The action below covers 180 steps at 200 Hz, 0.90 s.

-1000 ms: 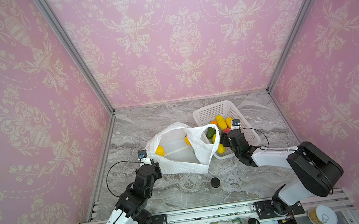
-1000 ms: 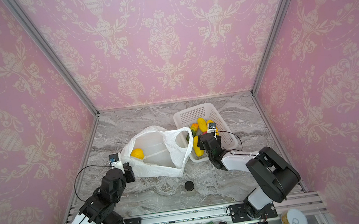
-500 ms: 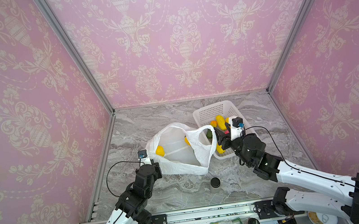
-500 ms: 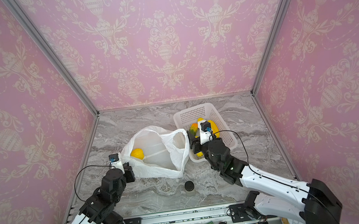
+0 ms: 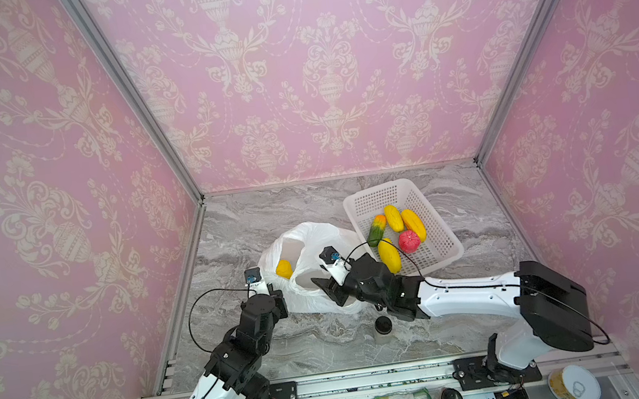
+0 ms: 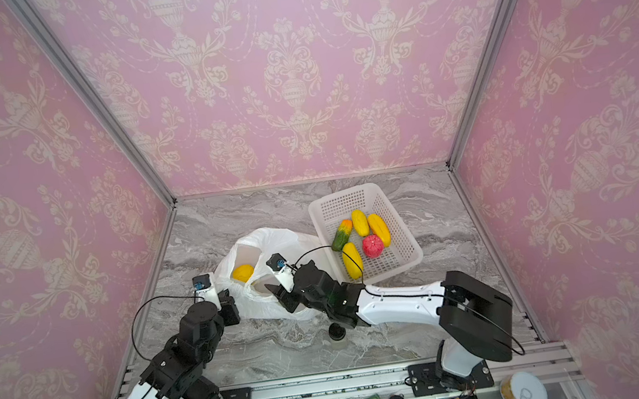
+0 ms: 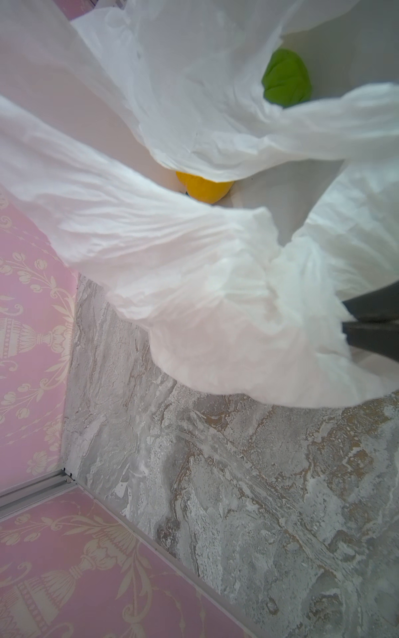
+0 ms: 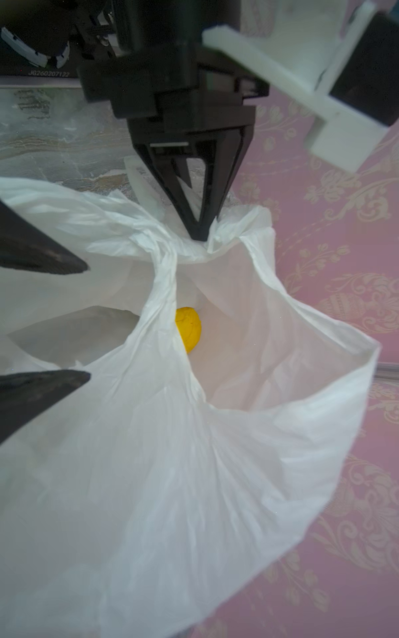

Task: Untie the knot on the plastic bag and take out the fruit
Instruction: 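Move the right gripper back into the bag toward the yellow round fruit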

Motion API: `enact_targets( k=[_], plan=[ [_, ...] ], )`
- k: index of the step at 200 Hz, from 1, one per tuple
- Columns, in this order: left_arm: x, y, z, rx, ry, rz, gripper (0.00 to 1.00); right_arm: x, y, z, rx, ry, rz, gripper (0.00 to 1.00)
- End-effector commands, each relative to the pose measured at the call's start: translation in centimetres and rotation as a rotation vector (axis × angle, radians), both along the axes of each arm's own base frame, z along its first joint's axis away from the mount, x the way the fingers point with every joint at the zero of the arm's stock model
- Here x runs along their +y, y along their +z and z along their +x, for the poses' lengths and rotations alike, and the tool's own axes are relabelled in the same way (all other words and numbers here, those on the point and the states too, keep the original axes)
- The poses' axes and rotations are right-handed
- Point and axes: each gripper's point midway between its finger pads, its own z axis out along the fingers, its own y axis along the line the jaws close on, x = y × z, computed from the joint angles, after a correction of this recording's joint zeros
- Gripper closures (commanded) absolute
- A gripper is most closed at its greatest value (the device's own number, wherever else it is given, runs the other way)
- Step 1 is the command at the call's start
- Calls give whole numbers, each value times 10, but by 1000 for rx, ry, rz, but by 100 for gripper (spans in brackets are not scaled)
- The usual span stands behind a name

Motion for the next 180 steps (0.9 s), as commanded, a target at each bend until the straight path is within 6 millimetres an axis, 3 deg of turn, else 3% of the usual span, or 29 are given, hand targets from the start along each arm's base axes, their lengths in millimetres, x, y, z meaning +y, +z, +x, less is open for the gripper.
enact_targets(
  k=[1, 31, 47, 75, 96, 118, 133, 152, 166, 180],
  plan=[
    [0, -4, -1, 10, -6, -5, 100, 3, 22, 14, -28, -75, 79, 54],
    [-1, -5, 0, 14, -6, -3, 100, -17, 29, 21, -72, -155, 94, 41],
    [-1, -5, 0, 15, -7, -3, 100, -39, 38, 25, -123, -235, 94, 40],
    [0, -5, 0, 14, -3, -2, 100, -89, 79, 27, -217, -342, 123, 36],
    [-1, -6, 0, 20, -3, 0, 100, -101, 114, 7, -283, -271, 169, 34],
    [-1, -6, 0, 19, -9, -1, 100, -71, 138, -32, -307, -31, 172, 36],
    [-1, -5, -1, 13, -8, -4, 100, -38, 133, -54, -297, 108, 130, 37],
    [0, -4, -1, 6, -4, -8, 100, 2, 99, -61, -276, 195, -20, 30],
    [-1, -4, -2, 8, -10, -8, 100, 17, 65, -47, -257, 165, -127, 20],
    [-1, -4, -2, 7, -15, -10, 100, 25, 33, -36, -255, 150, -218, 16]
  ],
)
